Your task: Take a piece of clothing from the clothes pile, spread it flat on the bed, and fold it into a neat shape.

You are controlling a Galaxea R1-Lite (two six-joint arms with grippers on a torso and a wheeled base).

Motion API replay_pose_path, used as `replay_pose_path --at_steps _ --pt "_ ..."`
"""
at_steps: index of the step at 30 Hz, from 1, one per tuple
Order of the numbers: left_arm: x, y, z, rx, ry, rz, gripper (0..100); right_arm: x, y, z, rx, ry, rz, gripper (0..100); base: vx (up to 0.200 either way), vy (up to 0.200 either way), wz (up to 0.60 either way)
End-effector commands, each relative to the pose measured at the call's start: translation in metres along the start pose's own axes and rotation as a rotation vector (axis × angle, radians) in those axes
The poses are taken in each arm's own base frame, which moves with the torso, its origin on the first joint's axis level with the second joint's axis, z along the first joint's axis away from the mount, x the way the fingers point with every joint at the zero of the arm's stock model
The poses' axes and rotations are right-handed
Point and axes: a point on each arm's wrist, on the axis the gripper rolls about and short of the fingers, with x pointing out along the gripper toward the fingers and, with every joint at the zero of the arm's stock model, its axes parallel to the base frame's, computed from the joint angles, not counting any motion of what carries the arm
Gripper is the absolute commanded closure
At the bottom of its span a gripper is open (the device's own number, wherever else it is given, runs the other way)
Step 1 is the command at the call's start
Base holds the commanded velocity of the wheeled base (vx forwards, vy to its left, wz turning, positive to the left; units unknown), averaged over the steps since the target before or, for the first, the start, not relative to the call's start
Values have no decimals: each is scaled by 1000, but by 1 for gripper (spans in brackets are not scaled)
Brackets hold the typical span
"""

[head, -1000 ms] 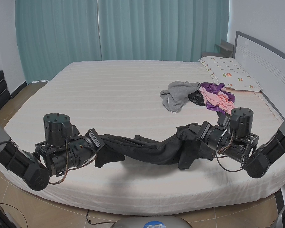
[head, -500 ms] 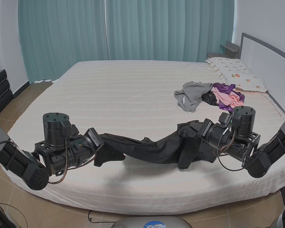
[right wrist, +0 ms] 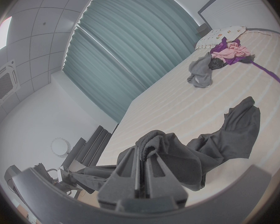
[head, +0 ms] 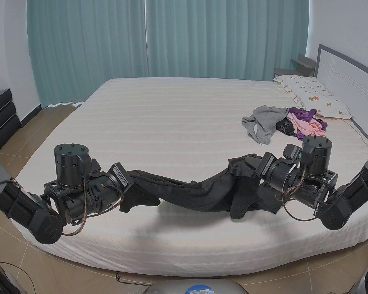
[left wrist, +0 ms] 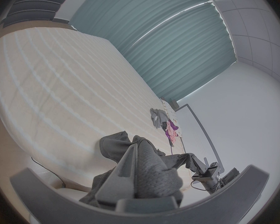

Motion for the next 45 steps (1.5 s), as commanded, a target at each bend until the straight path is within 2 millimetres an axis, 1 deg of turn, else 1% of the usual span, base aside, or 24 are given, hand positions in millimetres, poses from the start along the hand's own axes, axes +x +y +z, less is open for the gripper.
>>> replay_pose_path --at_steps 1,6,9,11,14,16,21,26,27,28,29,30,31,32,35,36,38,39,40,41,42,43,44,45 --pt "0 0 0 0 0 -2 100 -4 4 4 -2 -12 12 100 0 0 0" --pt "-2 -2 1 1 -3 -7 100 -8 6 4 -3 -12 20 100 0 0 0" --pt "-4 -3 1 2 -6 -13 100 -10 8 4 -5 -12 22 100 -200 0 0" --pt "-9 -8 1 7 -8 -28 100 -16 15 4 -10 -14 45 100 -200 0 0" --pt "-14 -12 2 9 -17 -44 100 -20 18 6 -16 -22 57 100 -200 0 0" --pt "-19 -16 5 10 -25 -55 100 -26 23 11 -20 -40 74 100 -200 0 0" --pt "-34 -25 10 17 -46 -84 100 -50 40 31 -29 -112 136 100 -200 0 0" --pt "-51 -38 19 23 -92 -135 100 -83 58 54 -64 -203 201 100 0 0 0" --pt "-52 -39 20 23 -94 -135 100 -84 59 55 -64 -208 205 100 0 0 0" --pt "-59 -45 26 34 -121 -157 100 -98 67 66 -72 -259 234 100 0 0 0" --pt "-61 -47 29 43 -131 -164 100 -102 70 72 -72 -281 247 100 0 0 0" --pt "-62 -52 34 60 -146 -170 100 -107 75 81 -76 -316 265 100 0 0 0" --pt "-62 -52 34 60 -146 -170 100 -107 75 81 -76 -316 265 100 0 0 0" --pt "-59 -56 46 84 -167 -153 100 -109 79 98 -94 -358 253 100 0 0 0" --pt "-55 -69 63 93 -184 -138 100 -102 77 134 -111 -420 191 100 0 0 0" --pt "-52 -71 66 91 -181 -132 100 -98 77 142 -111 -429 183 100 0 0 0" --pt "-38 -74 75 85 -183 -113 100 -83 74 159 -113 -452 162 100 0 0 0" --pt "-28 -75 79 84 -181 -104 100 -69 71 163 -110 -440 142 100 0 0 0" --pt "-22 -74 81 82 -180 -98 100 -60 67 163 -109 -430 125 100 0 0 0" --pt "-12 -73 84 80 -177 -88 100 -46 61 162 -108 -417 103 100 0 0 0" --pt "-12 -73 84 80 -177 -88 100 -46 61 162 -108 -417 103 100 0 0 0" --pt "4 -71 86 78 -174 -77 100 -22 50 160 -104 -395 71 100 0 0 0" --pt "6 -70 87 78 -174 -75 100 -19 48 159 -103 -392 69 100 0 0 0" --pt "21 -64 87 74 -164 -56 100 1 38 154 -97 -368 47 100 0 0 0"
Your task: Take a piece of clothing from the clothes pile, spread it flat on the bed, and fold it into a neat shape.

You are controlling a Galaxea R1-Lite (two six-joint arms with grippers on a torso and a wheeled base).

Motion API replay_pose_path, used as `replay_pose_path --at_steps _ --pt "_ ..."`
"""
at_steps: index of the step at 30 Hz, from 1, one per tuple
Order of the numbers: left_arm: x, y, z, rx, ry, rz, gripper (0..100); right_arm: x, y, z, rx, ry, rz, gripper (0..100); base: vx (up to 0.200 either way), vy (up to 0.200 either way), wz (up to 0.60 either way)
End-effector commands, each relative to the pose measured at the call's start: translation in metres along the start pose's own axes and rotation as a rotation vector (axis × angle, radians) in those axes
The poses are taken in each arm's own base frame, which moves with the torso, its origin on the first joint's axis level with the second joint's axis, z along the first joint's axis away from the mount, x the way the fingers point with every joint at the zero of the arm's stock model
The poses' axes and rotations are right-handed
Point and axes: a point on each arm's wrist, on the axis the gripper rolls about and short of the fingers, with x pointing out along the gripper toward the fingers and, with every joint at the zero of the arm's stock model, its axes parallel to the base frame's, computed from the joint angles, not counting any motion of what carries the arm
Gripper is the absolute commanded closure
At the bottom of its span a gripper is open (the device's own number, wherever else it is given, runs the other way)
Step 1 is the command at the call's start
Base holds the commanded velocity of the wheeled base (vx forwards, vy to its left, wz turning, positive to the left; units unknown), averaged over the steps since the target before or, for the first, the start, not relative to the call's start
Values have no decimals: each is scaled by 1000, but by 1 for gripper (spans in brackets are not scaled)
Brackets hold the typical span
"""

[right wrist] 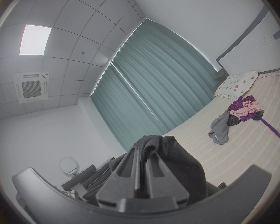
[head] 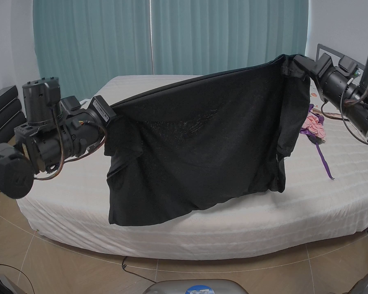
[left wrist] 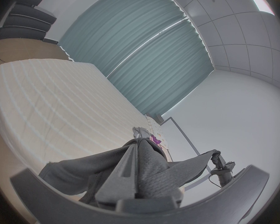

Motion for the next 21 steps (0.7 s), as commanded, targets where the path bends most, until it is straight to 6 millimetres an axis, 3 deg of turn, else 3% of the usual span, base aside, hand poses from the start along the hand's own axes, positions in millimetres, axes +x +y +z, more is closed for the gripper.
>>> replay_pose_path --at_steps 1,8,14,21 --pt "59 26 -1 -4 31 89 100 66 -57 -36 -13 76 -133 100 200 0 0" --pt "99 52 -8 -12 47 128 100 102 -86 -72 -18 98 -170 100 200 0 0" --pt "124 71 -9 -17 43 155 100 118 -106 -90 -71 111 -206 100 200 0 0" --pt "140 83 -14 -17 53 173 100 128 -119 -106 -82 123 -222 100 200 0 0"
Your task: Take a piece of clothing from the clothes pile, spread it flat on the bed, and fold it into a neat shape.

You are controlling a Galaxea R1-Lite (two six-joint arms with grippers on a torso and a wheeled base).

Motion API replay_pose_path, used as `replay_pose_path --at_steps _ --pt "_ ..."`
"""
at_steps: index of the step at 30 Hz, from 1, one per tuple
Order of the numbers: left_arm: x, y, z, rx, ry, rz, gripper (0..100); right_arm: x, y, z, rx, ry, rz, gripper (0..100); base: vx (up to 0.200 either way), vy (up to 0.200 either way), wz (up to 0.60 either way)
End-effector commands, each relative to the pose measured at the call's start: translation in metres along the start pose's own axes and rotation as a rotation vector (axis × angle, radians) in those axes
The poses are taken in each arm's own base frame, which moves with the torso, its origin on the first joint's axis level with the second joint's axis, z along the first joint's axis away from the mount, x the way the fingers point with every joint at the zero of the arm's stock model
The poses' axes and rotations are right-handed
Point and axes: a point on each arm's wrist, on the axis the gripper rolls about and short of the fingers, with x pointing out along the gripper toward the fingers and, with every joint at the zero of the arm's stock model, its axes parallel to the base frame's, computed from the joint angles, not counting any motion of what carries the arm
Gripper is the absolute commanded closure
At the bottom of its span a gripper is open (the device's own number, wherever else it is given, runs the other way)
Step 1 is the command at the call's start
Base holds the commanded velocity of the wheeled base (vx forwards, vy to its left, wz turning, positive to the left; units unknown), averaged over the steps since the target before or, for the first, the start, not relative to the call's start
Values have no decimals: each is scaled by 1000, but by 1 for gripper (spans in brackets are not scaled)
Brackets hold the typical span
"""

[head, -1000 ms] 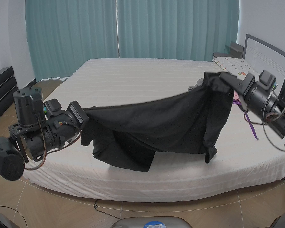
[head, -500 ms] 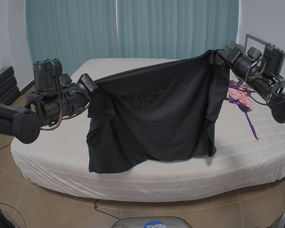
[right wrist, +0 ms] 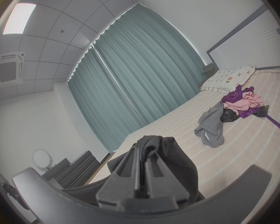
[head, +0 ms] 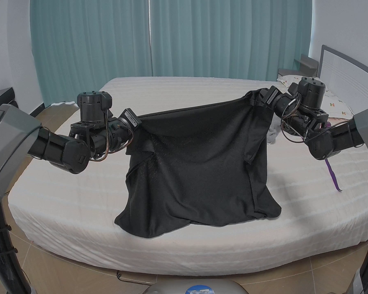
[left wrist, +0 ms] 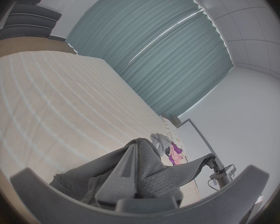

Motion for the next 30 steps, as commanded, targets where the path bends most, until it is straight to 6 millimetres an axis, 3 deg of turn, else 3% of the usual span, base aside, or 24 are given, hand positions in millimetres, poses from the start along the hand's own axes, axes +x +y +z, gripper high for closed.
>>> replay_pose_path --at_steps 1,11,12,19,20,22,23,26,30 --pt "23 21 -15 -5 40 46 100 18 -20 -30 -10 46 -44 100 200 0 0" --pt "64 50 -41 3 78 98 100 39 -56 -81 -50 119 -137 100 40 0 0" --pt "70 57 -51 4 99 112 100 41 -66 -94 -52 136 -164 100 0 0 0" --pt "87 75 -79 17 155 145 100 47 -89 -126 -56 178 -201 100 0 0 0" --pt "91 77 -83 23 159 149 0 51 -93 -135 -56 185 -204 100 0 0 0" --pt "93 79 -84 22 158 153 0 54 -96 -142 -56 194 -207 100 0 0 0" --pt "98 81 -90 25 159 164 0 56 -107 -158 -61 213 -231 0 0 0 0" --pt "103 86 -94 30 148 204 0 56 -121 -175 -69 240 -258 0 0 0 0" --pt "108 95 -96 36 144 292 0 47 -128 -179 -74 291 -295 0 0 0 0"
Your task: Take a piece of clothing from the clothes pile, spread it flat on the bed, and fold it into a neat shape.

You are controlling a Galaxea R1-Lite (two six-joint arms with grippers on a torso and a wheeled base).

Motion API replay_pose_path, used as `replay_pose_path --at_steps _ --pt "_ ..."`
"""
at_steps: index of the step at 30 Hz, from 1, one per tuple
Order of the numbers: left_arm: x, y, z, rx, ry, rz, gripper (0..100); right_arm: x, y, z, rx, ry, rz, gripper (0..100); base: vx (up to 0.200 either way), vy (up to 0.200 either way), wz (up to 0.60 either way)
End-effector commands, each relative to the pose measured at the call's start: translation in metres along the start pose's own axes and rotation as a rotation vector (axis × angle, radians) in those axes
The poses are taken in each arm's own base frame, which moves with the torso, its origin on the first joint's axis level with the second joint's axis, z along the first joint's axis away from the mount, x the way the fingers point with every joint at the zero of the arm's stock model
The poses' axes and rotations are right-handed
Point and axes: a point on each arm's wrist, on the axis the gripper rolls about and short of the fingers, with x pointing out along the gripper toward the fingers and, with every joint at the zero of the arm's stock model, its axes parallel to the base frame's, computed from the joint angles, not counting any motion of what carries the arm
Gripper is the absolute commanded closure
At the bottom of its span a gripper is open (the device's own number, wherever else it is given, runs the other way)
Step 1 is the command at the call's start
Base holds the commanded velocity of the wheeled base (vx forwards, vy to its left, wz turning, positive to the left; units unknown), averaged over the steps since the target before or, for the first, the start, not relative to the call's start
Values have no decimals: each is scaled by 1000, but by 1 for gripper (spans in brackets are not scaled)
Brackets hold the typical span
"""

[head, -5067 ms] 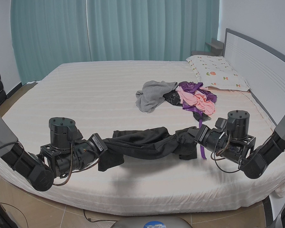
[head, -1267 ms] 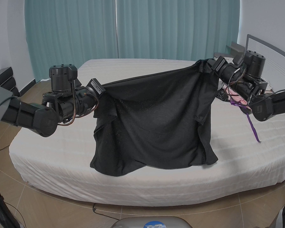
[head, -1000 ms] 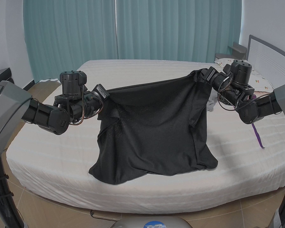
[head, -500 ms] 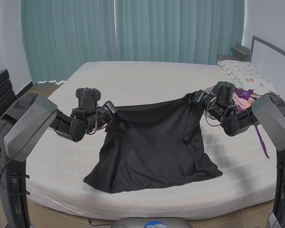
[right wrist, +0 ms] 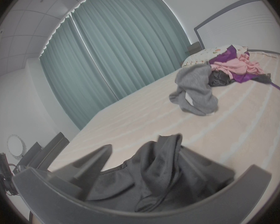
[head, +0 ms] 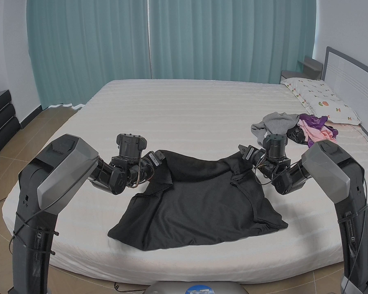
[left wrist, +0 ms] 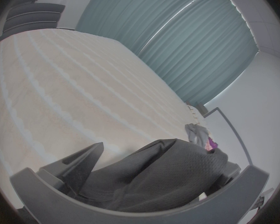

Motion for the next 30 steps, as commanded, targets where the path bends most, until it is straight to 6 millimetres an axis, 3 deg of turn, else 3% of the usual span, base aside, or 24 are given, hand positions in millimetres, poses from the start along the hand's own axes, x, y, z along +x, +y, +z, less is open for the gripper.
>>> replay_pose_path --at_steps 1,4,7,11,13,20,28,30 --pt "13 12 -10 2 16 75 0 2 -19 -25 -13 80 -58 0 0 0 0" --pt "11 20 -8 -7 48 148 0 -9 -25 -11 -34 109 -99 0 0 0 0" --pt "8 21 15 -47 -14 151 0 -17 -20 21 -20 53 -81 0 0 0 0" --pt "11 20 37 -75 -134 167 0 -27 -15 33 -11 52 -67 0 0 0 0" --pt "10 24 41 -73 -126 193 0 -35 -11 23 -20 107 -51 0 0 0 0" --pt "-8 31 35 -101 201 191 0 -40 6 -6 -48 232 -57 0 0 0 0" --pt "-20 42 51 -140 214 188 0 -43 17 -25 -69 285 -43 0 0 0 0" --pt "-34 43 52 -152 241 181 0 -47 22 -31 -83 318 -46 0 0 0 0"
